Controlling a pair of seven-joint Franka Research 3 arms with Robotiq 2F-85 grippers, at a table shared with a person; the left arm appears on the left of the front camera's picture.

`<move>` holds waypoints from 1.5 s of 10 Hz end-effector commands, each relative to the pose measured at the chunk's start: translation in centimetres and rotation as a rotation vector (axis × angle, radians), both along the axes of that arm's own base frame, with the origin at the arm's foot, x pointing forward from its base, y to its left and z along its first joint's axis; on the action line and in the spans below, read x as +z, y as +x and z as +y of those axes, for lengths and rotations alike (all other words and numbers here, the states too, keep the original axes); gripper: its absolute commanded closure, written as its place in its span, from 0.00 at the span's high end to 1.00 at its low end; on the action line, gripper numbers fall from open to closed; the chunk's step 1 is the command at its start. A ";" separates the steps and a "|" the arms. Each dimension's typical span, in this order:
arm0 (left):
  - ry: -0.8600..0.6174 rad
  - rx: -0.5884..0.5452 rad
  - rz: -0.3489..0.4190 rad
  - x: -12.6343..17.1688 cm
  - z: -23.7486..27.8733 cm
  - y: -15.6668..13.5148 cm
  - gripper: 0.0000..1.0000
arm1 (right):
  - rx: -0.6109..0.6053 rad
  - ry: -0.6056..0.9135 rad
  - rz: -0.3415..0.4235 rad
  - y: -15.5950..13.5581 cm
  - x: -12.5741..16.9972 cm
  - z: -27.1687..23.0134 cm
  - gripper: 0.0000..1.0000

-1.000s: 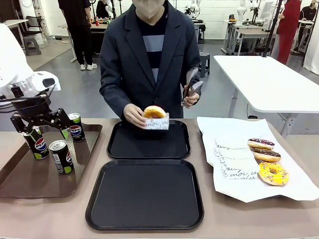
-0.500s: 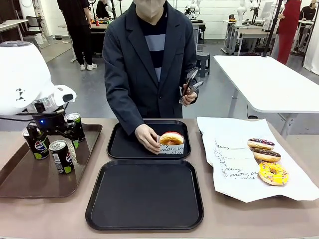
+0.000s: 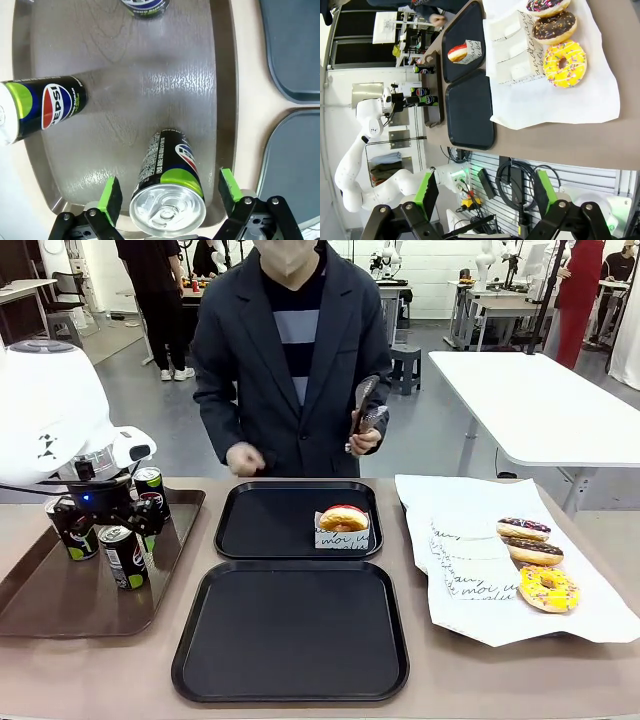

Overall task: Set up donuts and drinks on trays.
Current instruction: Pick up one Pepsi coke and place it on the Flat Tray.

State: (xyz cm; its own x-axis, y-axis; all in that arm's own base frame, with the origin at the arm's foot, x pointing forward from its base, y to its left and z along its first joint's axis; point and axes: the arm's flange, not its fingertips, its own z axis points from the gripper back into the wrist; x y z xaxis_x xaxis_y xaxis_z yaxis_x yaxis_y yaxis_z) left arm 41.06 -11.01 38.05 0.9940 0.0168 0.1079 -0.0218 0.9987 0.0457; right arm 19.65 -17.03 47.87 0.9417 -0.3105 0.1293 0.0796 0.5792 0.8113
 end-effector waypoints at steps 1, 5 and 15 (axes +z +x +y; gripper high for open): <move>0.021 0.046 -0.011 -0.7 0.4 0.1 1.00 | 0.009 0.009 -0.020 0.1 0.0 0.0 1.00; 0.012 0.039 -0.025 -0.5 0.6 0.4 0.43 | 0.009 0.009 -0.020 0.1 0.0 0.0 1.00; -0.051 -0.022 -0.125 10.0 -0.8 -4.7 0.00 | 0.009 0.009 -0.020 0.1 0.0 0.0 1.00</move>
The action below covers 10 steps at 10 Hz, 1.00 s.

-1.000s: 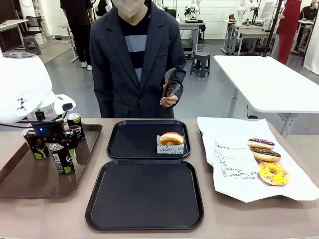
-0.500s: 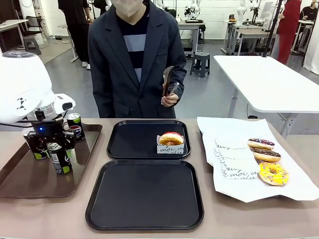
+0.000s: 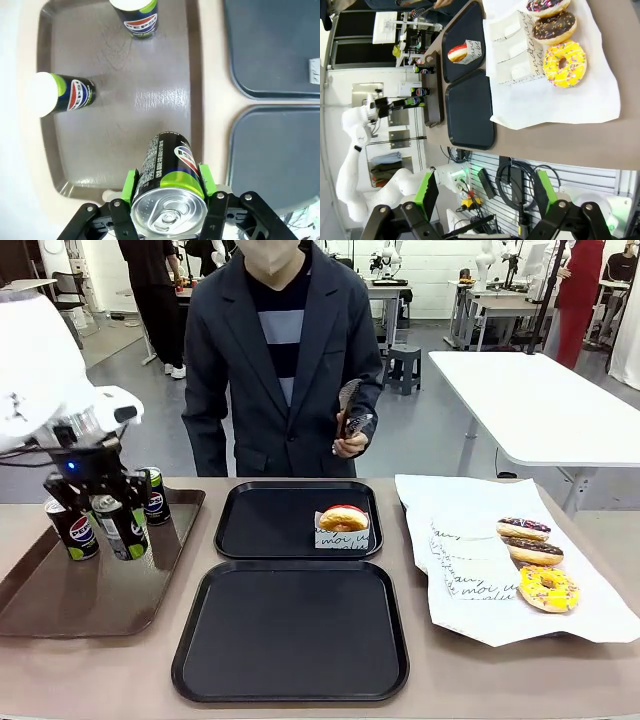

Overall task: Set up donuts and drinks on trays.
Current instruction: Pick up one Pepsi coke and place it on the Flat Tray.

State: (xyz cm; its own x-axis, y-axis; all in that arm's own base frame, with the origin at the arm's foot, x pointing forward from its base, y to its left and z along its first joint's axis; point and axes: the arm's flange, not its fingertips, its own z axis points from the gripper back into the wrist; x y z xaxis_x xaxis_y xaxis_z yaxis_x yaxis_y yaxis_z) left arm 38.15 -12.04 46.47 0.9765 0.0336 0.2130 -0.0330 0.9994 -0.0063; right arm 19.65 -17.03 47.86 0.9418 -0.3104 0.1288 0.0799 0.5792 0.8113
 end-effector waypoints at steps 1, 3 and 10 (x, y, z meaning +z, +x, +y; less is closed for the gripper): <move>0.000 -0.037 -0.024 2.2 0.3 -2.4 0.00 | 0.009 0.009 -0.020 0.1 0.0 0.0 1.00; 0.005 -0.013 -0.020 2.0 -0.2 -1.5 0.00 | 0.009 0.009 -0.020 0.1 0.0 0.0 1.00; 0.007 -0.087 -0.083 3.0 -5.4 1.8 0.58 | 0.009 0.009 -0.020 0.1 0.0 0.0 1.00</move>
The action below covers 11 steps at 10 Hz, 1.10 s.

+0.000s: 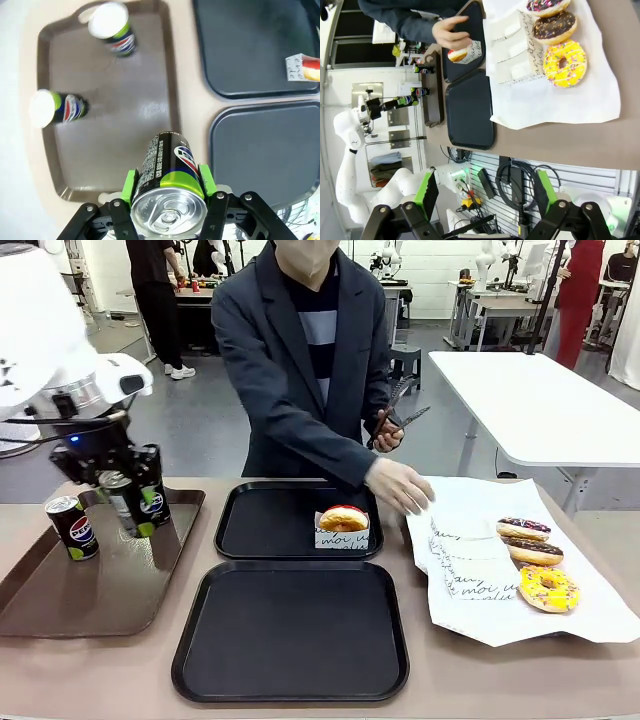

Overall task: Set up donuts and drinks on trays.
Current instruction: Pick up one Pepsi coke and place it on the Flat Tray.

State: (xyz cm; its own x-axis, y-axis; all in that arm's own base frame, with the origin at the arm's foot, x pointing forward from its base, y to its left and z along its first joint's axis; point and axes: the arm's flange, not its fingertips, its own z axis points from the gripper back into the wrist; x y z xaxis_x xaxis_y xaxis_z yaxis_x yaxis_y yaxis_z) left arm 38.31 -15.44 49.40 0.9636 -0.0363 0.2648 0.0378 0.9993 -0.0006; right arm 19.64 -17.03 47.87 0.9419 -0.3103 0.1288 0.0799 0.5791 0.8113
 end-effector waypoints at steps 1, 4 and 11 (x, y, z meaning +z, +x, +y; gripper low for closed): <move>0.011 -0.038 -0.028 -0.1 -3.9 3.2 0.58 | 0.009 0.009 -0.020 0.1 0.0 0.0 1.00; 0.044 -0.059 -0.024 -1.7 -8.5 7.9 0.58 | 0.009 0.009 -0.020 0.1 0.0 0.0 1.00; 0.028 -0.154 0.210 -2.3 -6.5 1.8 0.58 | 0.009 0.009 -0.020 0.1 0.0 0.0 1.00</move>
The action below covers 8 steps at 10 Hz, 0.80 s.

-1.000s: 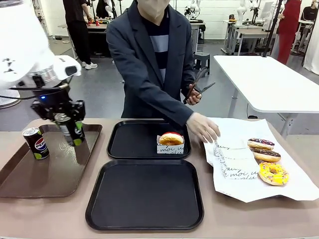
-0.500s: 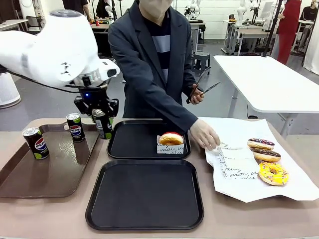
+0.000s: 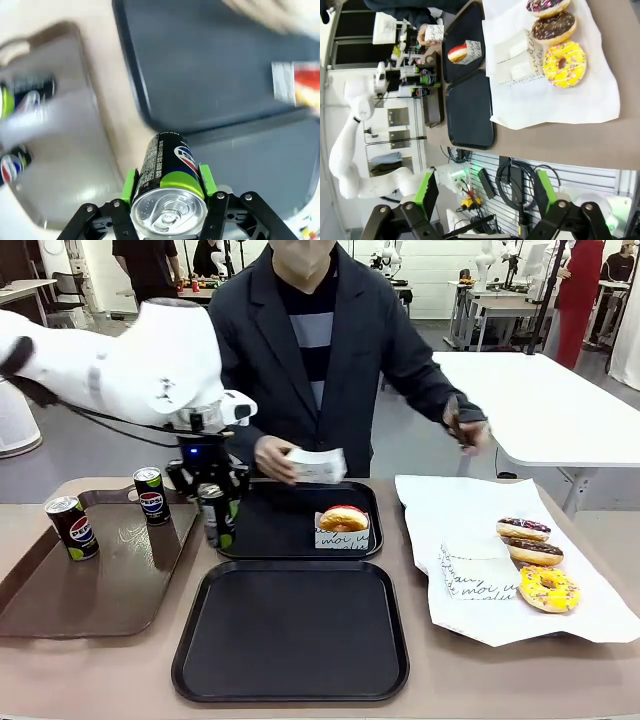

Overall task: Set up donuts and drinks on trays.
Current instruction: Pick up one Pepsi coke and place it on the Flat Tray.

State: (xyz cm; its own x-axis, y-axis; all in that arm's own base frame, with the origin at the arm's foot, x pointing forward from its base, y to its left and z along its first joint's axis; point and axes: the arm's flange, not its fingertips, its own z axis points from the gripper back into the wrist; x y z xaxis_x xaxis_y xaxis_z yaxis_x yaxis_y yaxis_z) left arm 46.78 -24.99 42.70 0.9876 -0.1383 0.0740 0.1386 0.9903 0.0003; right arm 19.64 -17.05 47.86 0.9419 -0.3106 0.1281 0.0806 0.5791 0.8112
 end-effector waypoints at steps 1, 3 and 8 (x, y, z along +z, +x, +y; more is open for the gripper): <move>0.031 -0.128 -0.030 5.8 5.3 -12.8 0.58 | 0.009 0.009 -0.021 0.1 0.0 0.0 1.00; 0.075 -0.183 -0.077 5.7 7.6 -18.6 0.58 | 0.009 0.009 -0.021 0.1 0.0 0.0 1.00; 0.044 -0.150 -0.070 5.5 9.2 -18.0 0.58 | 0.009 0.009 -0.021 0.1 0.0 0.0 1.00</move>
State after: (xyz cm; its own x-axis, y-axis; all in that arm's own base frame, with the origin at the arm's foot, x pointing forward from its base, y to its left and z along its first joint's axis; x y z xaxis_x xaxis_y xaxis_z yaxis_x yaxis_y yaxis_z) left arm 27.72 -15.94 48.11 0.9520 -0.2810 0.1214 0.2734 0.9589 0.0755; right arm 19.66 -17.03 47.86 0.9421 -0.3100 0.1275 0.0809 0.5794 0.8110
